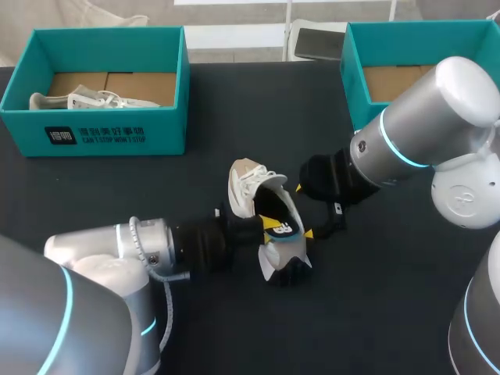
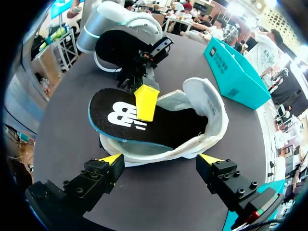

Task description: Take the shoe out of the shoebox, open the shoe tongue, remove and reinsert the insole, then place the shoe into the shoebox

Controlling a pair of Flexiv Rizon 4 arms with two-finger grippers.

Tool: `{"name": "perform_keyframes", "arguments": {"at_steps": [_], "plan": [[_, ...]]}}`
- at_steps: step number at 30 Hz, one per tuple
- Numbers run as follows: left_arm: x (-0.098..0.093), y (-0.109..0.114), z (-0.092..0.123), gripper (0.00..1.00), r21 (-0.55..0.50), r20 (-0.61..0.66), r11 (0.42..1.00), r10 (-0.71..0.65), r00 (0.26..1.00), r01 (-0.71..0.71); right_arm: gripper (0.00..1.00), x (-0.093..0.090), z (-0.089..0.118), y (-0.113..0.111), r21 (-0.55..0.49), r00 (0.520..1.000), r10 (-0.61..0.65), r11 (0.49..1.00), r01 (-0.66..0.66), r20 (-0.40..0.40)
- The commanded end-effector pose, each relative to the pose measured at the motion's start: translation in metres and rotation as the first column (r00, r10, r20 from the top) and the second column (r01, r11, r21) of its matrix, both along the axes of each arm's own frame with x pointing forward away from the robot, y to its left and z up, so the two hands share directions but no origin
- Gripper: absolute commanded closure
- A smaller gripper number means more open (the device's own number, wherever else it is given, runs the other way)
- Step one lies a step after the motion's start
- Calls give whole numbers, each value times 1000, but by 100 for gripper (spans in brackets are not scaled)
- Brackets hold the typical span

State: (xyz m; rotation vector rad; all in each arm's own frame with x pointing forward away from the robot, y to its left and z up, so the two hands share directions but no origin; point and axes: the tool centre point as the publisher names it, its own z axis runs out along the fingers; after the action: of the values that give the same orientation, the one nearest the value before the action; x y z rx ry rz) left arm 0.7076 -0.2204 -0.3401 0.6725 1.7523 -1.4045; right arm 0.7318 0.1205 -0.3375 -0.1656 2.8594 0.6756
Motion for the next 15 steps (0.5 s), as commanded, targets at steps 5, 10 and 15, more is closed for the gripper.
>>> {"name": "perform_keyframes", "arguments": {"at_steps": [5, 10, 15], "plan": [[11, 4, -6, 100, 5, -14, 999, 43, 999, -43, 0, -1, -1, 2, -4, 1000, -4, 1000, 4, 4], [1, 3, 6, 70, -10, -4, 1000, 21, 1000, -21, 0, -1, -1, 2, -4, 1000, -4, 1000, 4, 4], [-10, 4, 19, 64, -30, 30, 1000, 1, 1000, 0, 0, -1, -1, 2, -4, 1000, -4, 1000, 4, 4]]}}
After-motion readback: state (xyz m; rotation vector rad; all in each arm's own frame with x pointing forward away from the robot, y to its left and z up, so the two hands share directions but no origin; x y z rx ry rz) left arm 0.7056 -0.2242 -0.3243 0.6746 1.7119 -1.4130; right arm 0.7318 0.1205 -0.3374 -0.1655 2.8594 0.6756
